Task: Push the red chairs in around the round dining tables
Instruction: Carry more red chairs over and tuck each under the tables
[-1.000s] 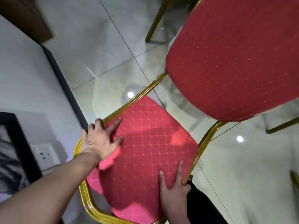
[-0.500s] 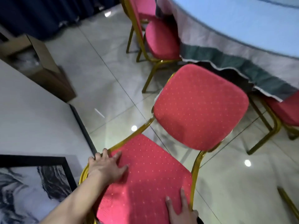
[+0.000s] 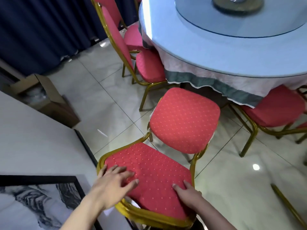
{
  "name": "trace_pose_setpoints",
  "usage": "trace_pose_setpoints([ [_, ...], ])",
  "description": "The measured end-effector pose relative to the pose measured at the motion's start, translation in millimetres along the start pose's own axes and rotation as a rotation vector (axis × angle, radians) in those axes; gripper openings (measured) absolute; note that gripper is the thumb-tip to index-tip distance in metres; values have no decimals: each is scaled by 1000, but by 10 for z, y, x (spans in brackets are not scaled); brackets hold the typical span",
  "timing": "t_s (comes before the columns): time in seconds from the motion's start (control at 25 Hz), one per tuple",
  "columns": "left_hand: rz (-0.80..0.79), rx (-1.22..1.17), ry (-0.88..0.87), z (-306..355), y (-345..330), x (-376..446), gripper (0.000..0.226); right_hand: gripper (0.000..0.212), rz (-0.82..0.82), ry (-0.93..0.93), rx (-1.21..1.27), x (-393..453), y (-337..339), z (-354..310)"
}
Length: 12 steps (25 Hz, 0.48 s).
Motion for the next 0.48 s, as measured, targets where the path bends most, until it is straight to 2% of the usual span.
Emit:
trace_pose_setpoints([
  [0.08,164,20,-73,166,110,-212,78,84,44,20,55,-115,169,-17],
  [0.16,292,-12,-107,275,214,-309,74,83,84,38,54,-224,345,-62],
  [0.28,432,-151,-126,414,435,-220,69,78,189,135,-115,-476,614,-316],
  [0.48,509,-216,-165,731,834,104,67,96,311,620,-176,-1137,654,-918],
])
Point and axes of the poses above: each hand's wrist, its own x-axis towards the middle knuckle, its own y-axis out of the back of the hand, z = x × y, the point moved 9 cm from there along x, towards the middle knuckle, and after that the axes turned 3 degrees about -x, right-handed, at the moved point
